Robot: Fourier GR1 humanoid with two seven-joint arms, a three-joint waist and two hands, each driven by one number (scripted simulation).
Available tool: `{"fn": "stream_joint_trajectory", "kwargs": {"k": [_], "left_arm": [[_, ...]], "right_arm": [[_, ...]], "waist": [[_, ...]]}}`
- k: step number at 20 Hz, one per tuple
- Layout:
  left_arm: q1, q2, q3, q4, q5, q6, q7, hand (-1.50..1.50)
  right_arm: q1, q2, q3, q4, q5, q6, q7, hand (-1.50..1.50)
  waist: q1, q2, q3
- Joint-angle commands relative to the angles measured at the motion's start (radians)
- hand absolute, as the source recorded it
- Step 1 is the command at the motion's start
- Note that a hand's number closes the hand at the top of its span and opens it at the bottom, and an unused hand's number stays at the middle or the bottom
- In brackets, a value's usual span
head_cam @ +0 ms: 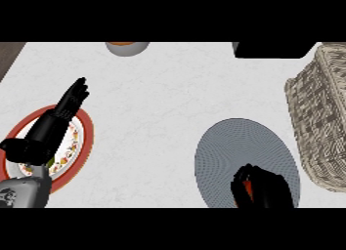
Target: Pick the tomato from the placemat and place it in the basket
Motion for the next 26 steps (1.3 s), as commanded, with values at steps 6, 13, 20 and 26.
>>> {"fn": "stream_joint_trajectory", "kwargs": {"k": [6,13,20,26], "left_arm": [[0.033,0.015,0.019,0.021,0.011,-0.022,-0.043,0.0],[0.047,0.01,0.029,-0.033,0.018,-0.004,-0.006,0.0],[0.042,0.008,0.035,-0.016,0.009,0.006,-0.002,0.0],[0.015,0.018,0.027,-0.035,0.021,-0.017,0.016,0.0]], "right_arm": [[0.327,-0.347,0.124,-0.314,-0.275,0.005,-0.434,1.5],[0.482,-0.372,0.089,-0.675,-0.615,-0.058,-0.58,1.5],[0.67,-0.458,-0.024,-0.96,-0.797,-0.103,-0.656,1.5],[0.738,-0.458,-0.122,-0.974,-0.851,-0.144,-0.651,1.5]], "waist": [[-0.021,0.008,0.008],[-0.028,0.001,0.01],[-0.049,0.002,0.009],[-0.039,0.006,0.008]]}}
